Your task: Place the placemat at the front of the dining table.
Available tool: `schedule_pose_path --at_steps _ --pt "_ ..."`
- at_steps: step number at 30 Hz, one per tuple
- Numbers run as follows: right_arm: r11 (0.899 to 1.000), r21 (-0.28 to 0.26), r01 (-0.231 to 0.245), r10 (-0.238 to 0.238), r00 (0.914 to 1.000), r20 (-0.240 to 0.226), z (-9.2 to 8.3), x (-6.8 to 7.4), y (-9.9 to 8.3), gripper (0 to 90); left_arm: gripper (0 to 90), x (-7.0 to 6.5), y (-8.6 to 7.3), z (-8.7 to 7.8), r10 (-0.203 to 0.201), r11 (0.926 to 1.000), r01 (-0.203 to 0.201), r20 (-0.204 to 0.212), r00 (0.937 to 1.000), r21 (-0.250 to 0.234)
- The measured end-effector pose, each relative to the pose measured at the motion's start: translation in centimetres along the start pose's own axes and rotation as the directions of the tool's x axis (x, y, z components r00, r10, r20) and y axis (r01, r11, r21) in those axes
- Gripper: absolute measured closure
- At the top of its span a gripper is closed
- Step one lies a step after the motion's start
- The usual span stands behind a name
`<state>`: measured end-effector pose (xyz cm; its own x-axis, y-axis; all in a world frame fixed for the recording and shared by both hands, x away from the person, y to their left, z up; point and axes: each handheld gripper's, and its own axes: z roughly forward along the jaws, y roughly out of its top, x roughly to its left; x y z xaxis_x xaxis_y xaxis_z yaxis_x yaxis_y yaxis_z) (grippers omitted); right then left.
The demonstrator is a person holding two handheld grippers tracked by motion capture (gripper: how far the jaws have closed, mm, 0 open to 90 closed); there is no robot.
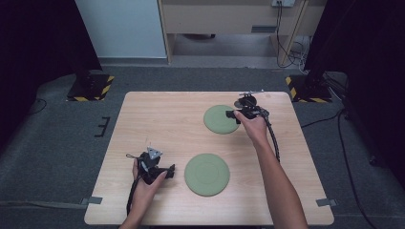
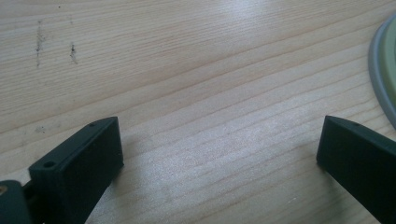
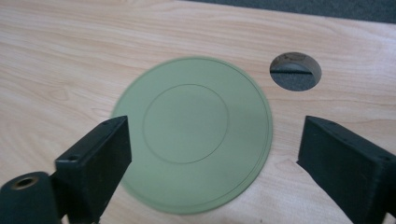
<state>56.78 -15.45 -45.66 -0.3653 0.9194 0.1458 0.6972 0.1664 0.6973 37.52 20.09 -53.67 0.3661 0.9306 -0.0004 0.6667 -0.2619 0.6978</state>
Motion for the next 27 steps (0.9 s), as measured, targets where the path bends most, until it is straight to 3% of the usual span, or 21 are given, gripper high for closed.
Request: schedule_pose_path --at_steps 5,15,27 --pt "0.999 -0.044 0.025 -0.026 0.9995 -0.017 -2.7 0.9 -0.4 6.2 0.0 0.0 0.0 0.0 -0.002 1.0000 0.002 -0.003 1.0000 0.000" --pt "0.996 -0.057 0.067 -0.068 0.9977 -0.009 -4.2 1.5 -2.3 5.7 0.0 -0.1 0.0 0.0 -0.005 1.0000 0.005 -0.006 1.0000 0.000" --pt "0.994 -0.078 0.078 -0.078 0.9969 0.010 -6.2 0.6 -3.7 5.9 0.0 -0.1 0.0 0.0 -0.005 1.0000 0.005 -0.007 1.0000 0.000"
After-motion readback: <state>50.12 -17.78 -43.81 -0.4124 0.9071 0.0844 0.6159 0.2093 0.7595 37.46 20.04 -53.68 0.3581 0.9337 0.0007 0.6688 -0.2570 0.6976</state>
